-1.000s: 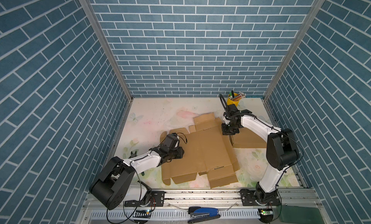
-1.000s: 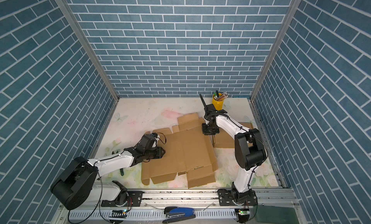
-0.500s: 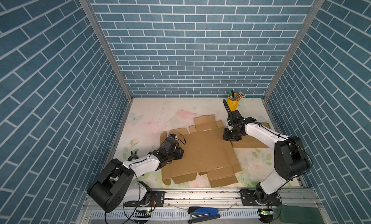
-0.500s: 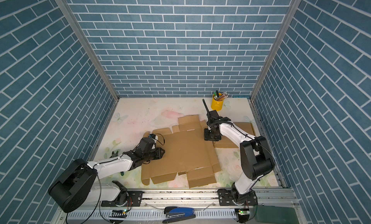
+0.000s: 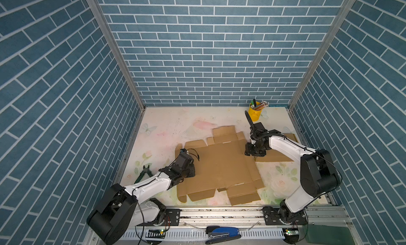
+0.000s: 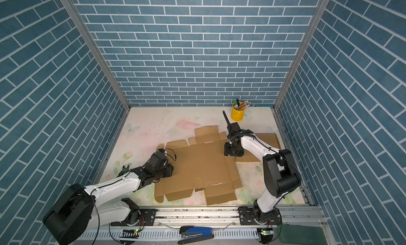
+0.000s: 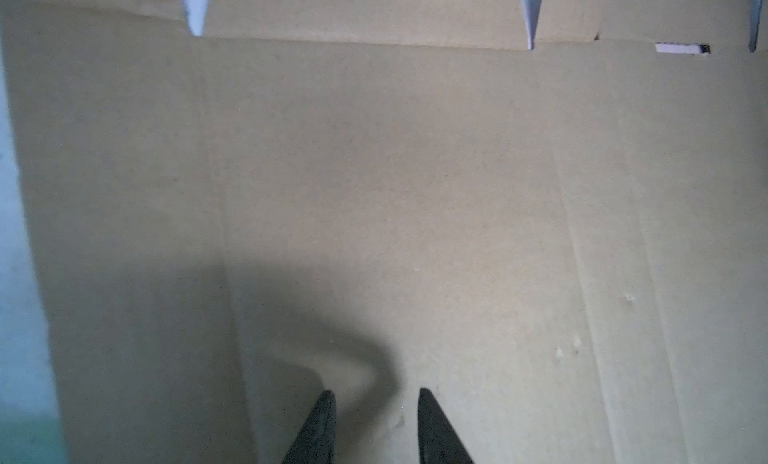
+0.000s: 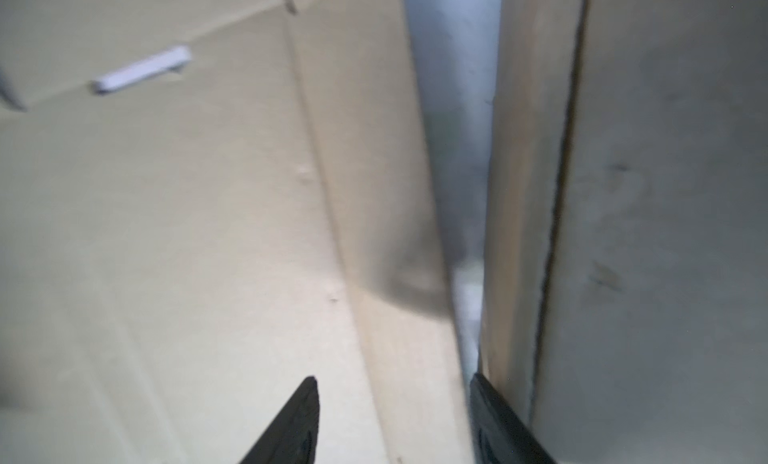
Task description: Fold the paper box
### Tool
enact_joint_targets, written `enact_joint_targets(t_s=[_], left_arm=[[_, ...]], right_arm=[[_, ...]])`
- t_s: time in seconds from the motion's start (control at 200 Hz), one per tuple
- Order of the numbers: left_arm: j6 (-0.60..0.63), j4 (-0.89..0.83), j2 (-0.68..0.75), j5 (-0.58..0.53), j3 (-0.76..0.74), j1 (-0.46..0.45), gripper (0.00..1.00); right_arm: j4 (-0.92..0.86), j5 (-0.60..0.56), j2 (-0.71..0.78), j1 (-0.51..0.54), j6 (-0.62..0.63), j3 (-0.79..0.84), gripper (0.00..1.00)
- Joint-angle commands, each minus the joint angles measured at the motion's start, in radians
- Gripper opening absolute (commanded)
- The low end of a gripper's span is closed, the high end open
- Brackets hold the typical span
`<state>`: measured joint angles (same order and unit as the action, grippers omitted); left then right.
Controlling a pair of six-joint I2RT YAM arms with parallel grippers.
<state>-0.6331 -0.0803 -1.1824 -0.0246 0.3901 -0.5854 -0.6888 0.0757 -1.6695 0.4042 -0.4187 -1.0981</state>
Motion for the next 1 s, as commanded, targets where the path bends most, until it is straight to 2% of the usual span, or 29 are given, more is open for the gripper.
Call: enact_joint_targets(t_s=[0.0, 0.045, 0.2, 0.33, 0.585, 0.755, 0.8, 0.905, 0.995], left_arm=[[0.012, -0.074, 0.004, -0.034, -0.017, 0.005, 0.35], [0.011, -0.065, -0.003, -0.028, -0.016, 0.006, 0.35], [0.010, -0.041, -0.038, -0.014, -0.002, 0.006, 0.35], [0.013, -0.051, -0.035, -0.016, 0.003, 0.006, 0.35], [0.013, -0.035, -0.055, -0.017, -0.013, 0.006, 0.35], [0.004, -0.027, -0.054, -0.012, -0.020, 0.005, 0.35], [0.007, -0.029, -0.054, -0.012, -0.018, 0.005, 0.34], [0.007, -0.033, -0.052, -0.013, -0.017, 0.006, 0.35], [0.006, -0.029, -0.056, -0.014, -0.018, 0.005, 0.35]], right_arm=[[-0.069, -0.151, -0.018, -0.013, 0.005, -0.028, 0.60], [-0.066, -0.132, -0.013, -0.014, 0.004, -0.037, 0.61], [-0.005, 0.082, -0.026, -0.013, -0.017, -0.011, 0.64], [0.032, 0.099, -0.036, -0.026, -0.016, 0.042, 0.65], [0.082, 0.281, -0.065, -0.038, 0.000, 0.077, 0.61], [0.098, 0.381, -0.012, -0.038, -0.011, 0.077, 0.55], [0.075, 0.363, 0.008, -0.038, -0.016, 0.069, 0.56], [-0.084, 0.111, 0.015, -0.037, 0.018, 0.013, 0.61], [-0.063, 0.128, 0.019, -0.048, 0.026, 0.038, 0.63]])
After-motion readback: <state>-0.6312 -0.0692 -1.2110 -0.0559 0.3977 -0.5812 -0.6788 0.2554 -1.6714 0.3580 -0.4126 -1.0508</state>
